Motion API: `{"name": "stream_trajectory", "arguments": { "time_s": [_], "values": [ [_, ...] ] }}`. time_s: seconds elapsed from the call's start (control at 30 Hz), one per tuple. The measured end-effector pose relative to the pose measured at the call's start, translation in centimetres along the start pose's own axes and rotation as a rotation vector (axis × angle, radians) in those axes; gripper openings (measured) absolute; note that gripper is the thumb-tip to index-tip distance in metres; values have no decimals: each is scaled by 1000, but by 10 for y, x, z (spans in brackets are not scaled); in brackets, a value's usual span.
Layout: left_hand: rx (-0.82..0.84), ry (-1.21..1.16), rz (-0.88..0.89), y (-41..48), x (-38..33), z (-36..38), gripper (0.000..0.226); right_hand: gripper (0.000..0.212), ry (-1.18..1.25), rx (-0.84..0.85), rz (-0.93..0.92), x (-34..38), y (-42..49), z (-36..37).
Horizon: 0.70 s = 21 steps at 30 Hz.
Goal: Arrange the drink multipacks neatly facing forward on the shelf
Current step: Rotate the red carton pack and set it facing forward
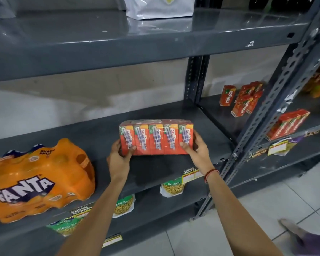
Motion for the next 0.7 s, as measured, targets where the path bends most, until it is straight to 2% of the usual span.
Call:
{"name": "stream_trajectory", "arguments": {
  "time_s": [0.13, 0.27, 0.37, 0.43, 0.47, 0.6, 0.7],
  "values": [
    [-3, -5, -72, -9, 10, -5, 58, 68, -96, 23, 11, -2, 4, -6],
    [7, 32, -99, -9, 5, -4, 59, 69, -139, -50, 18, 1, 1, -1],
    [-118, -2, -83, -26, -8, -9, 66, 95, -52, -94, 43, 8, 0, -3],
    [-191, -34, -12, -57, -18, -6, 70, 108, 38, -88, 72, 15, 4, -2],
    [-157, -54, 17, -72, -23, 4, 74, 106, 85, -74, 84, 18, 9, 0],
    [169, -178, 4, -90, -43, 58, 98, 85, 169, 11, 137, 33, 37, 10],
    [351, -73, -5, -82, -54, 86, 131, 64, 138, 20, 159, 33, 42, 12]
  ]
}}
Point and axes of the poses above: each hand's wrist, its own y-axis towards the middle knuckle, its own z-axis out of the palm, x = y × z, the point moved 7 cm from there along y, towards the middle knuckle
